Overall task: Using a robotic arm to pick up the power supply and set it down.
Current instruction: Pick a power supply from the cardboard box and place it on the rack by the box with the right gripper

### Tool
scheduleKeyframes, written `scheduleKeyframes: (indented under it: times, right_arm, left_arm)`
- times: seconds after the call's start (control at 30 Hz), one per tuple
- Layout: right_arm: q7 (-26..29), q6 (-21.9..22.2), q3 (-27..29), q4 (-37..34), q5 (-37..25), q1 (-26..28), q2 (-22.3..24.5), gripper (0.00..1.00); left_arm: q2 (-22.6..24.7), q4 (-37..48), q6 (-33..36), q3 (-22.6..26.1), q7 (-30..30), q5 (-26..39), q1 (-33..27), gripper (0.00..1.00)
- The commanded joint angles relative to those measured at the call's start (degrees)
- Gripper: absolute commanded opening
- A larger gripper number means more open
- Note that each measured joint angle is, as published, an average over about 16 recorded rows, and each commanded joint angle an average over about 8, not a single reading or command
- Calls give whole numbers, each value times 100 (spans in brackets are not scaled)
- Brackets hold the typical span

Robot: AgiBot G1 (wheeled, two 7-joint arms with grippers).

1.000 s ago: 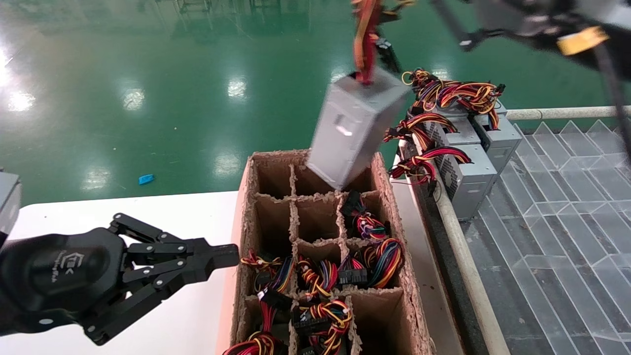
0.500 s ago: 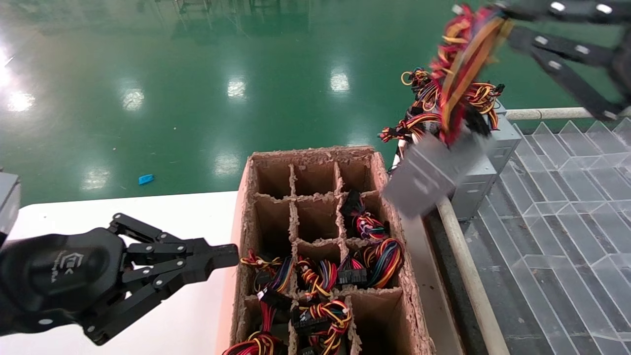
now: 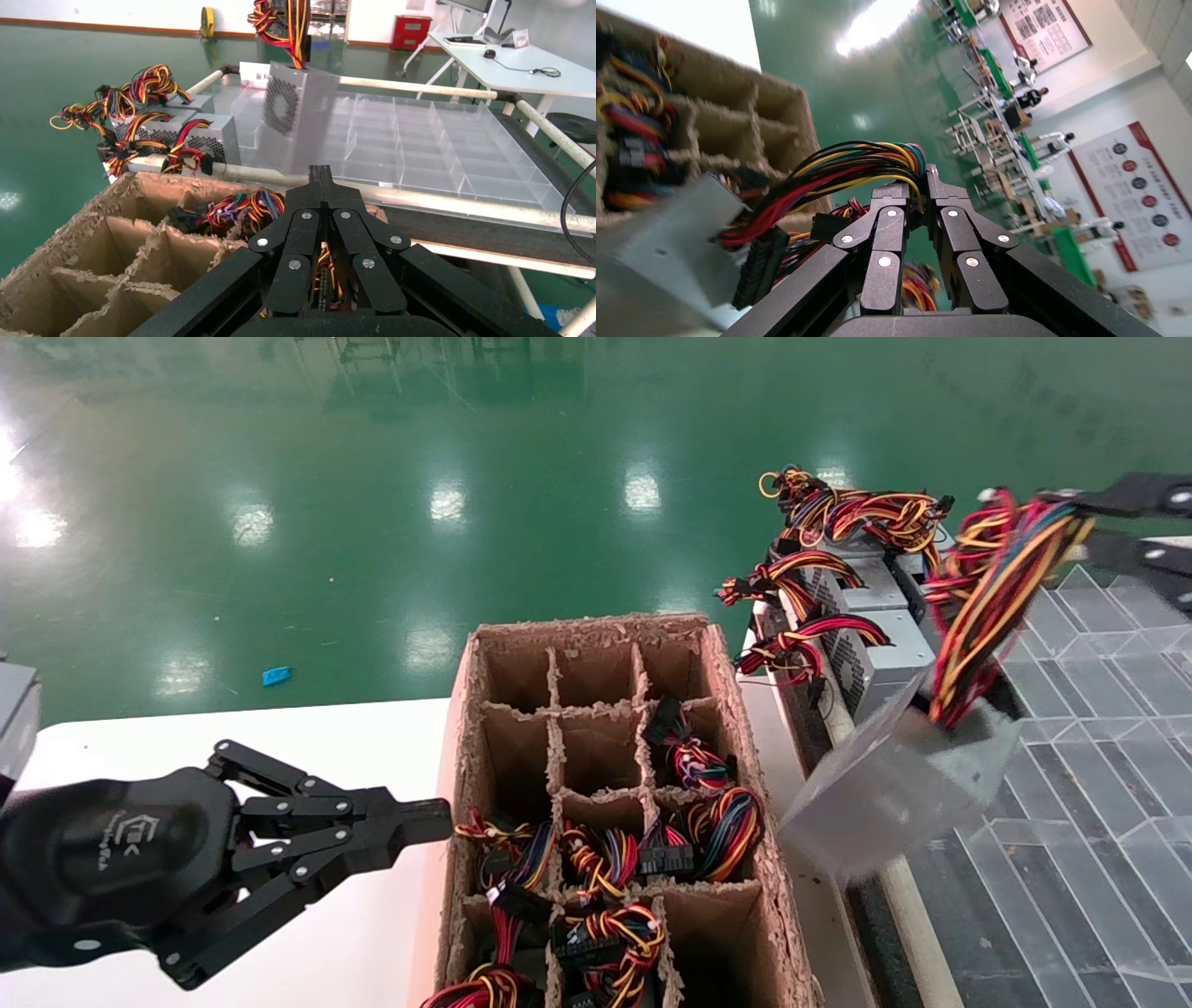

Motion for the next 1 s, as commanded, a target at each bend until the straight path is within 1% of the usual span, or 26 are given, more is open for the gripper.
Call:
scheduleKeyframes:
  times: [0.03,0.17,0.3,0.63,0.83,1.0]
  right_arm:
    - [-110,-21,135,-3,-10,-153,144,0]
    - [-371,34,346,3,-202,-406,264,0]
    - [-770,106,506,24,-422,-613,223,0]
    - [-2260,176,859,43,-844,-920,-140,0]
    - [-3009,222,1113,41,-1075,-1172,-303,0]
    - [-3657,290,1433,40,-1229,-1394,-453,0]
  left_arm:
    - [0,0,0,0,0,0,0,0]
    - [0,0,0,0,0,0,0,0]
    - [0,0,0,0,0,0,0,0]
    - [0,0,0,0,0,0,0,0]
    - [0,0,0,0,0,0,0,0]
    - [0,0,0,0,0,0,0,0]
